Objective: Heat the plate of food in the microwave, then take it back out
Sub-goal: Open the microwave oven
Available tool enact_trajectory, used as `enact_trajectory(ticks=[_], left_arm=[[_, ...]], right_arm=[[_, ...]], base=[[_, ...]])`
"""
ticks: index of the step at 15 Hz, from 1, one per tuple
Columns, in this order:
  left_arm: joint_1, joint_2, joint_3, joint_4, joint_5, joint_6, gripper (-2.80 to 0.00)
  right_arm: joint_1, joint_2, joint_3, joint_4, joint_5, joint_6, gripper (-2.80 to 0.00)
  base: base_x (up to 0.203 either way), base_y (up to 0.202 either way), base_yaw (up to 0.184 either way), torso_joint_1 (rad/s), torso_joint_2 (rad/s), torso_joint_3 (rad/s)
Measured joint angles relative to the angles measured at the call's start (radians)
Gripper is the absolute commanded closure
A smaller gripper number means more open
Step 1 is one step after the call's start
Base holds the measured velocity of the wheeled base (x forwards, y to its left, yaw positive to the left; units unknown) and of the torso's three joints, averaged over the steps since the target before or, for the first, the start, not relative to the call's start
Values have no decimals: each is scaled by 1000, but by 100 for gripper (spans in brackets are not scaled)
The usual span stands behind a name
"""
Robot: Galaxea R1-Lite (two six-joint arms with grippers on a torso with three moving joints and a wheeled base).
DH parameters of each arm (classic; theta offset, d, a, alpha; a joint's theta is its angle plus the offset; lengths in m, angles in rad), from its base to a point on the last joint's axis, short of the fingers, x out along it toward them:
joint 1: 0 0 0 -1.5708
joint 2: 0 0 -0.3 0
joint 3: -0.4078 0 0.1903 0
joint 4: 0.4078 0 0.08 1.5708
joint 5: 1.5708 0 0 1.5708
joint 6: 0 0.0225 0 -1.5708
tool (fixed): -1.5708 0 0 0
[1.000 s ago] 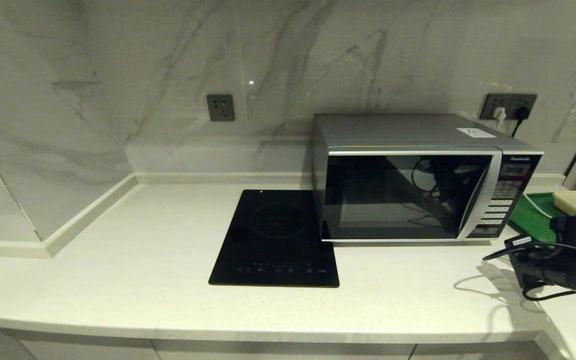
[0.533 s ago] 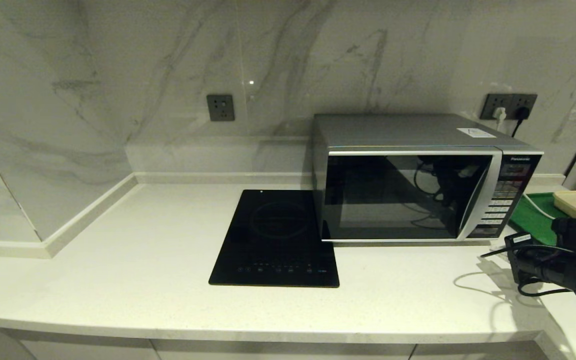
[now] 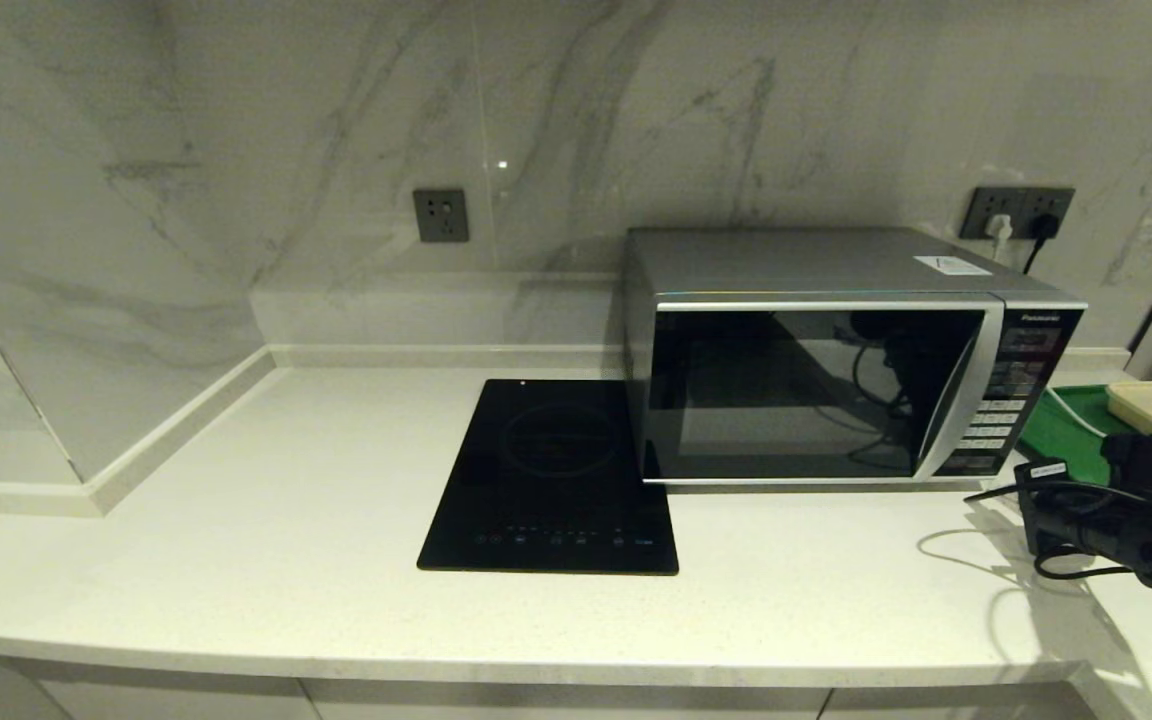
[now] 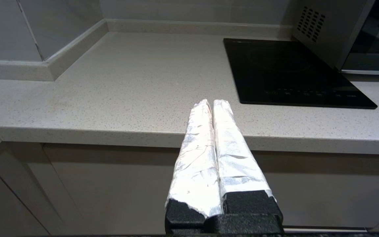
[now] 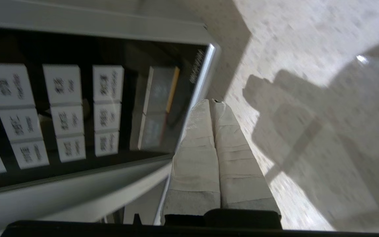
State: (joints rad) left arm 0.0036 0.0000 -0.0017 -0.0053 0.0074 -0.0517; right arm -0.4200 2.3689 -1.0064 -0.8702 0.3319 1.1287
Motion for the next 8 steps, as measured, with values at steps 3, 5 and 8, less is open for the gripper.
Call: enact_trajectory(ticks=[3,5,8], left_arm=[[0,0,0,0,0,0,0],[0,0,0,0,0,0,0],[0,0,0,0,0,0,0]], right_arm=[[-1,25,-32,0,0,-3,0],[0,31,-41,-1,1,-3,0],[2,35,-58,-2,1,-2,0]], base=[[0,0,0,0,0,0],[0,0,0,0,0,0],[0,0,0,0,0,0]])
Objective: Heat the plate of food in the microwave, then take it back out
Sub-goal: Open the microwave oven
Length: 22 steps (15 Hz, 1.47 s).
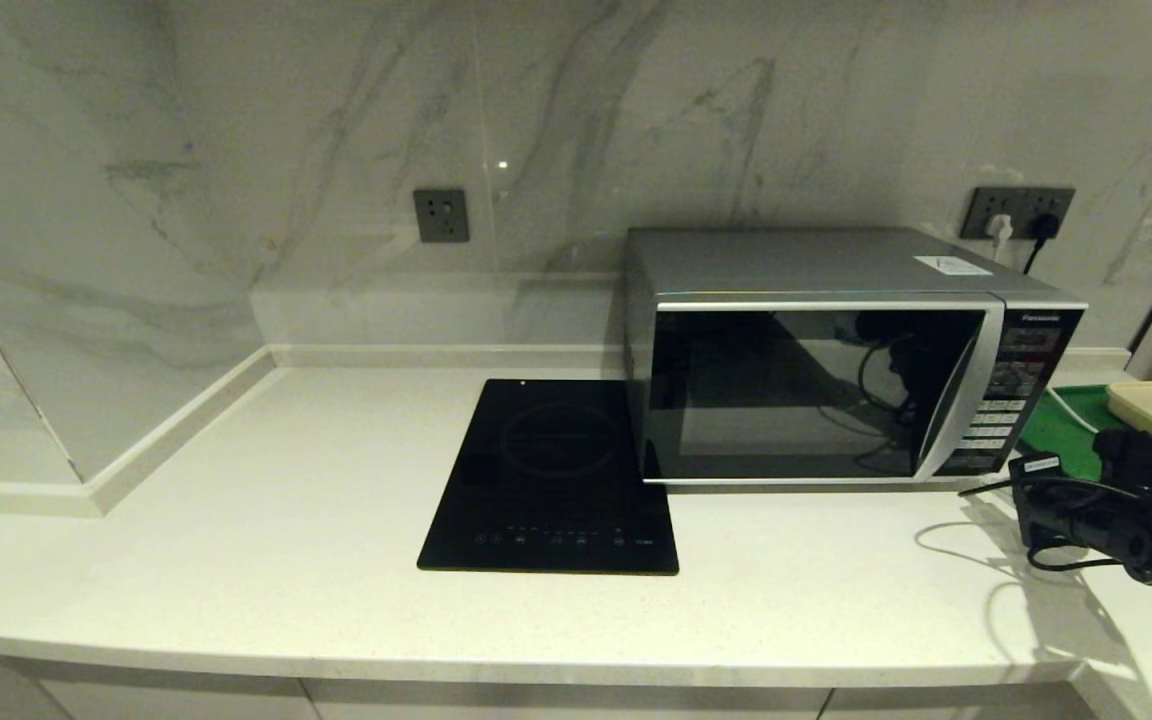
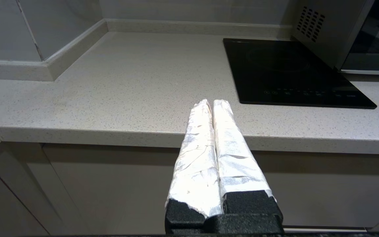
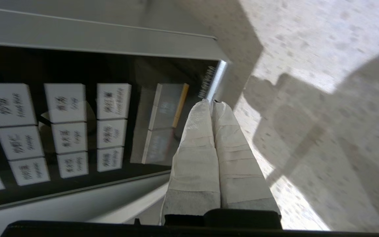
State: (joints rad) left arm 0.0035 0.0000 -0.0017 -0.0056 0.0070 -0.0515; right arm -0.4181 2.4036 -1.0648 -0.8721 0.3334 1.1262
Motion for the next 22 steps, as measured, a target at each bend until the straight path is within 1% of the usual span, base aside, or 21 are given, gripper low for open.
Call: enact_trajectory(ticks=[10,13,22], left_arm=[[0,0,0,0,0,0,0],[0,0,0,0,0,0,0],[0,0,0,0,0,0,0]], right_arm=[[11,9,-37,-7,-1,4,0],[17,16,-34,-63,-2,6,0],[37,15,-4,-74,0,5,0]], base=[[0,0,0,0,0,0],[0,0,0,0,0,0],[0,0,0,0,0,0]])
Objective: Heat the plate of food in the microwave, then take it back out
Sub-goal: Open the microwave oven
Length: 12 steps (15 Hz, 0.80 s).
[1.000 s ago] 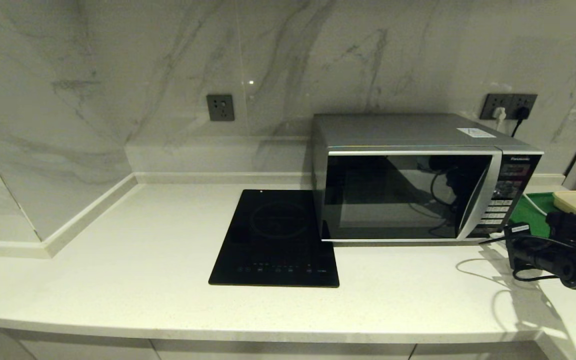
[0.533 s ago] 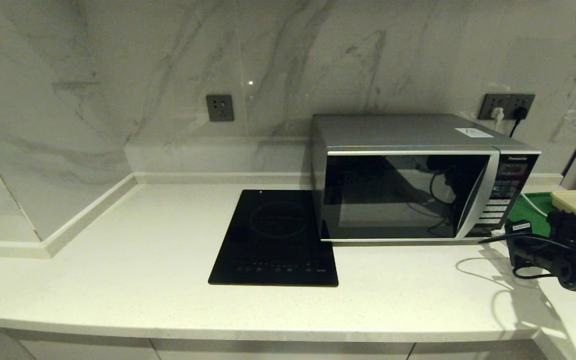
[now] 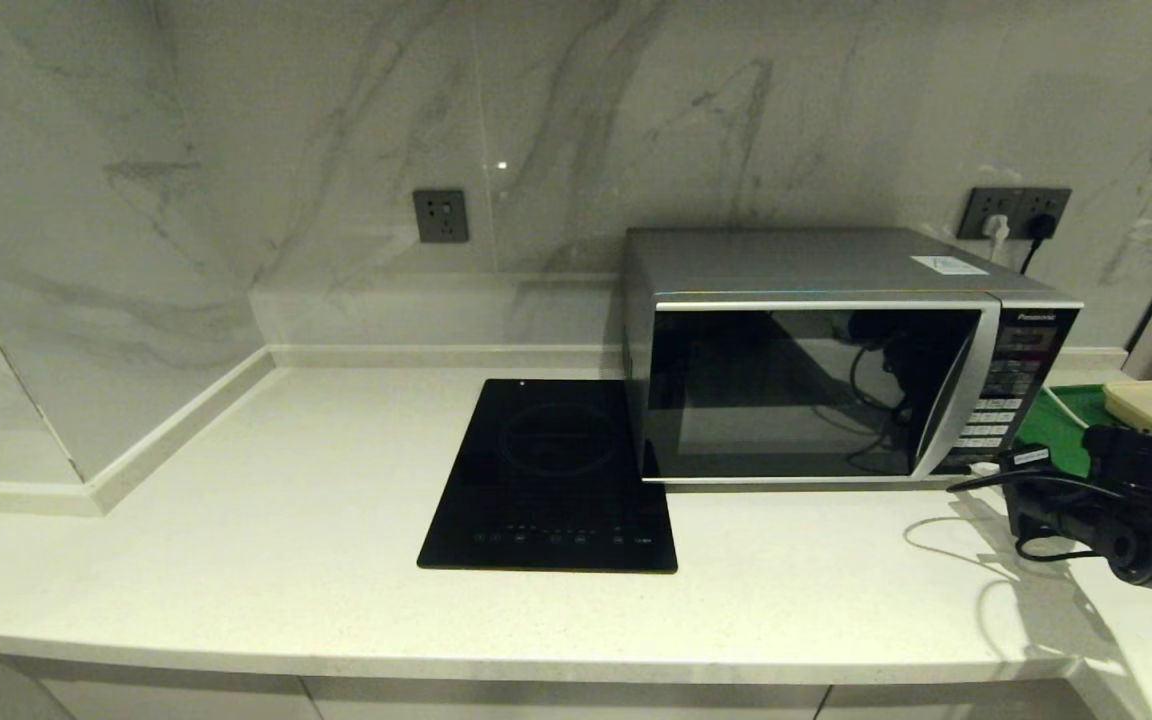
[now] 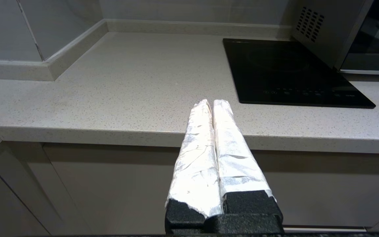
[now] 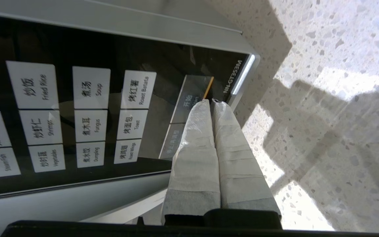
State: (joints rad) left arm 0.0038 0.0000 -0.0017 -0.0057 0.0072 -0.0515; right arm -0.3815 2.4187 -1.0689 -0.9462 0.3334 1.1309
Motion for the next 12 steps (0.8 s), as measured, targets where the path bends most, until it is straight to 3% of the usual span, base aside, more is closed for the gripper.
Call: enact_trajectory(ticks=[12], left_arm=[[0,0,0,0,0,0,0]], right_arm=[[-1,-18,8,1,-24,-2,0]], base=[[0,0,0,0,0,0]])
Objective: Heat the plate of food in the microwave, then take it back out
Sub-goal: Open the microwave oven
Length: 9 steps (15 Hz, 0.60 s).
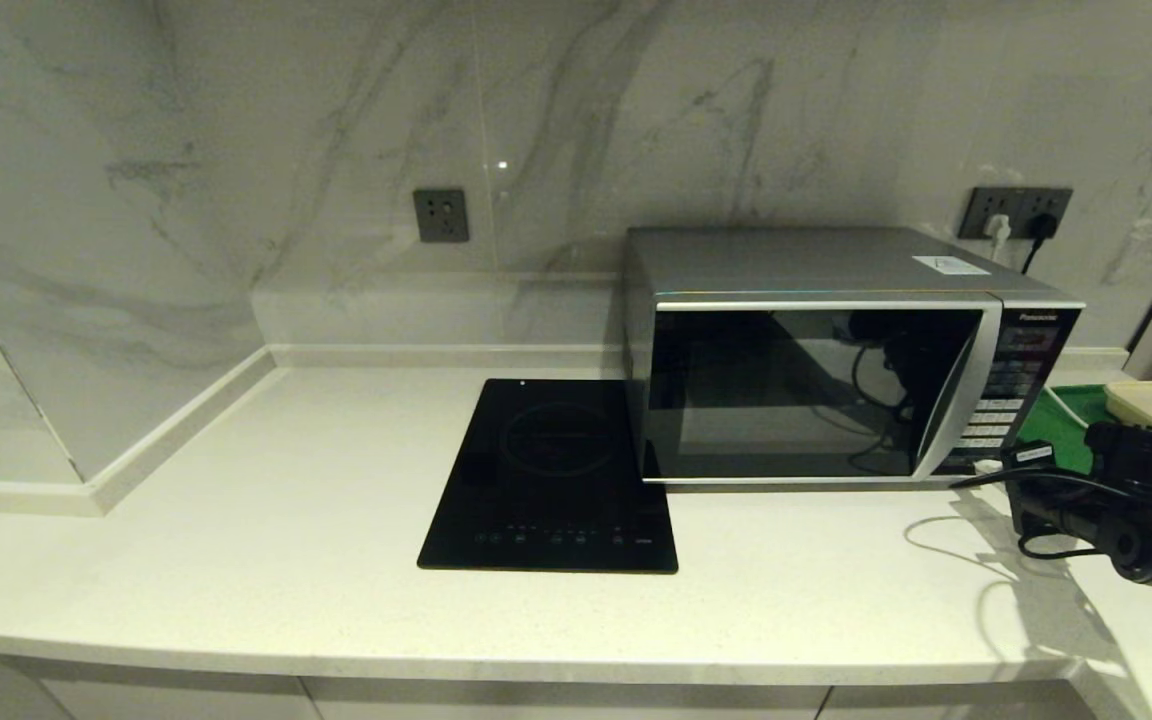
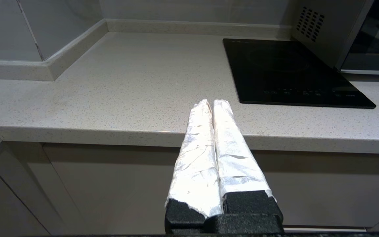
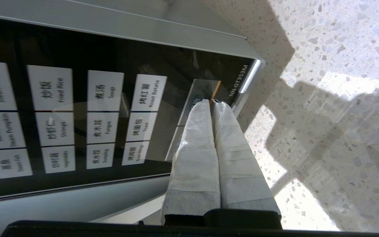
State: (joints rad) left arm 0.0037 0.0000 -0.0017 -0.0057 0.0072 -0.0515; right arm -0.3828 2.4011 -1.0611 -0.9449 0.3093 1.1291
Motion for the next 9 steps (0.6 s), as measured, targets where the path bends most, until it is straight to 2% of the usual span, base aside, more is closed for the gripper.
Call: enact_trajectory(ticks=[5,7,9], left_arm=[[0,0,0,0,0,0,0],[0,0,0,0,0,0,0],[0,0,0,0,0,0,0]], right_arm=[[0,-15,69,-3,-1,-12,0],[-1,-42,161,-29,1,-44,0],[-2,-86,282,-110,4,-81,0]], base=[[0,0,0,0,0,0],[0,0,0,0,0,0],[0,0,0,0,0,0]])
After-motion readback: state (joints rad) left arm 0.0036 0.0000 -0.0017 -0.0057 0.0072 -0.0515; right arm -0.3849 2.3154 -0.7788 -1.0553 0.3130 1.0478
